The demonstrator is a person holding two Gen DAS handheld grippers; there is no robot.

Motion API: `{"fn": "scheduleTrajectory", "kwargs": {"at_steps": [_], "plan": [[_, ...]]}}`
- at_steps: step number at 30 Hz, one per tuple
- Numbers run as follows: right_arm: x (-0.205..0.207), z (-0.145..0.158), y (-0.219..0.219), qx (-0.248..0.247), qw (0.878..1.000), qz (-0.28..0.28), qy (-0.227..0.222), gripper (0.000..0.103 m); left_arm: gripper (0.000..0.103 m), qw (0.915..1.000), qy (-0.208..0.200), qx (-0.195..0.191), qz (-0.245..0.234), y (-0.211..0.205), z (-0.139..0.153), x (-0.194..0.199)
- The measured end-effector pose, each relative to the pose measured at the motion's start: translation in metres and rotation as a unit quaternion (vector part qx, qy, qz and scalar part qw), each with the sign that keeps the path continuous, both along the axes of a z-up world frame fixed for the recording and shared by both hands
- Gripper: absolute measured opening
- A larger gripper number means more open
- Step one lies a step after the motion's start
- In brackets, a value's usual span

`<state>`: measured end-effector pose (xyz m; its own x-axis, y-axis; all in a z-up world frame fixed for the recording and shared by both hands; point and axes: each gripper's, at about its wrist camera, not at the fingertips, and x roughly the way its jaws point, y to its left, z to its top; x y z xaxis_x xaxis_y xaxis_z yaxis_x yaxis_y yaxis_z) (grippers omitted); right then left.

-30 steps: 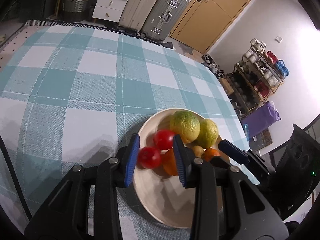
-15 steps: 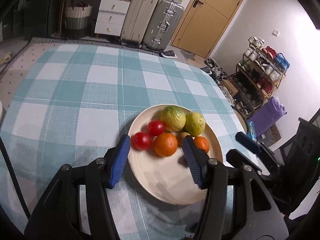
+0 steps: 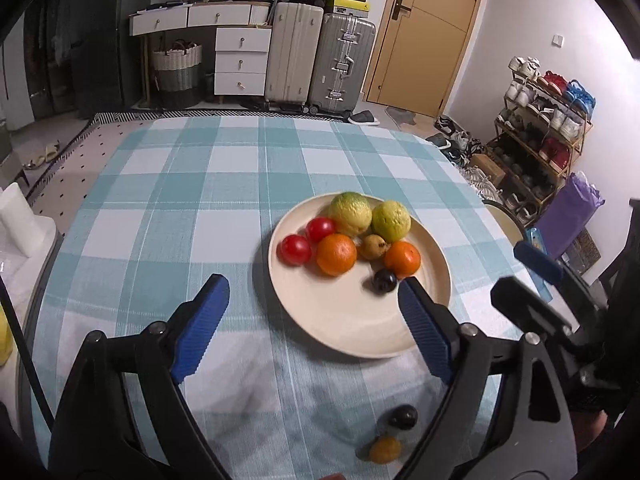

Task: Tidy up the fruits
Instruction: 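Withdraw both tools toward the last dark plum and brown fruit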

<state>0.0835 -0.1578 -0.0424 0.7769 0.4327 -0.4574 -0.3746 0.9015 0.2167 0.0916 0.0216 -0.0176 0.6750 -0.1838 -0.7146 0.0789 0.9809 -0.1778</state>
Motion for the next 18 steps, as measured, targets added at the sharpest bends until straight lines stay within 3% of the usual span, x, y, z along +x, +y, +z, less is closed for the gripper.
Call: {"fn": "scheduleTrajectory", "kwargs": {"at_steps": [4,8,18], "plan": [[-0.009,0.003,0.0,-0.003,1.0,0.001,-0.003,0.1,0.1,0.9997,-0.008,0.019,0.014,-0.003,0.002,-0.017],[-0.017,0.006,0.002,-0.006,1.0,0.002,-0.009,0.1,0.102,0.9992,-0.021,0.023,0.024,0.0,0.006,-0.027],[-0.041,0.007,0.005,-0.013,1.0,0.008,-0.013,0.101,0.102,0.9991,-0.001,0.032,0.028,0.0,-0.002,-0.047]]}}
